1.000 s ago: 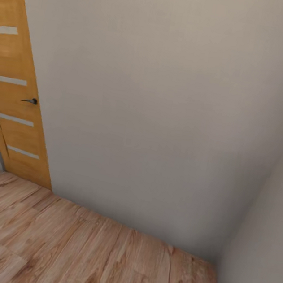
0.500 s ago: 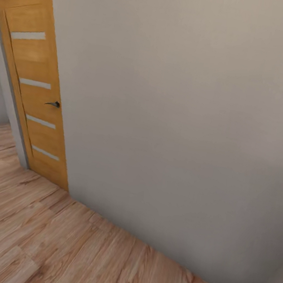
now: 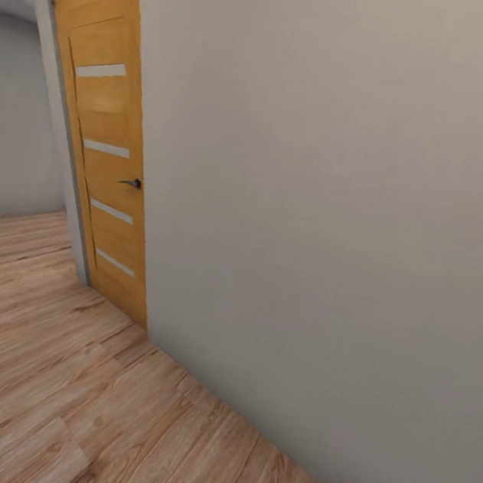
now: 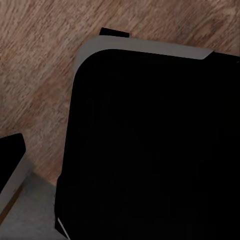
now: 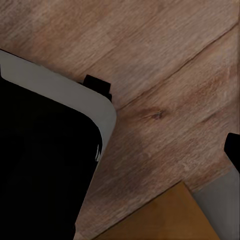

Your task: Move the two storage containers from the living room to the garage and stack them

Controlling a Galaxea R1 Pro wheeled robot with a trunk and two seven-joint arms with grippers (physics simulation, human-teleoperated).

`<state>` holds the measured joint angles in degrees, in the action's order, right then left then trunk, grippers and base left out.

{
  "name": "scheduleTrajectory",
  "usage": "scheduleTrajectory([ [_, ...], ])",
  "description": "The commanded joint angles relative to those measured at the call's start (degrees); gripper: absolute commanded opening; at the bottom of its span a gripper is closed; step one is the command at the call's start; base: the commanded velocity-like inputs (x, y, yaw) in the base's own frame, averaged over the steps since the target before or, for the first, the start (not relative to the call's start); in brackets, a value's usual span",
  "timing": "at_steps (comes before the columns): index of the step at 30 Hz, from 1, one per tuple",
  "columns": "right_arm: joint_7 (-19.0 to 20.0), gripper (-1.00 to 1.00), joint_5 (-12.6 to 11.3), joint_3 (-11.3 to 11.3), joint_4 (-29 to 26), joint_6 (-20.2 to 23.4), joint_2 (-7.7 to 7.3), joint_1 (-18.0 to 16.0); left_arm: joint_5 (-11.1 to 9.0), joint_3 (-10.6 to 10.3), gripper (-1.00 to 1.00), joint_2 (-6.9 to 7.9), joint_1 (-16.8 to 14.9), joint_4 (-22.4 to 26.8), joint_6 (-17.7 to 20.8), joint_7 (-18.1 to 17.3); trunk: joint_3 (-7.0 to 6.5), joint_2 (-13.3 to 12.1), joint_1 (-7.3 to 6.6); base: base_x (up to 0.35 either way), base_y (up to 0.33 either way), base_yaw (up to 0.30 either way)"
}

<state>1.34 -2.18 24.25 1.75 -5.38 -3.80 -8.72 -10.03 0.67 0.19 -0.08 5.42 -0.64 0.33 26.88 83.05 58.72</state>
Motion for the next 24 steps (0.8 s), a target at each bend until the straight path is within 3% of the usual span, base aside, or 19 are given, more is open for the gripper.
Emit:
scheduleTrajectory([
  [1,0.08,1.00,-0.32,0.27,0.18,-0.39,0.01,-0.07,-0.34,0.03,1.00,-0.01,-0.01,0.03,-0.07,0.04,0.05,0.03,0.00,0.038,0.000,0.299],
  [4,-0.19,1.00,-0.63,0.27,0.18,-1.40,0.02,-0.07,-0.34,0.03,1.00,-0.02,-0.01,0.01,-0.07,0.03,0.05,0.03,0.00,0.012,0.000,0.300],
  [9,-0.30,1.00,-3.27,0.27,0.18,-2.51,0.02,-0.07,-0.34,0.03,1.00,-0.07,-0.01,-0.02,-0.07,0.03,0.05,0.03,0.00,0.001,0.000,0.300],
  [24,-0.37,1.00,-3.39,0.27,0.14,-2.62,0.02,-0.07,-0.34,0.03,1.00,-0.10,-0.01,-0.03,-0.07,0.05,0.05,0.03,0.00,0.000,0.000,0.300],
])
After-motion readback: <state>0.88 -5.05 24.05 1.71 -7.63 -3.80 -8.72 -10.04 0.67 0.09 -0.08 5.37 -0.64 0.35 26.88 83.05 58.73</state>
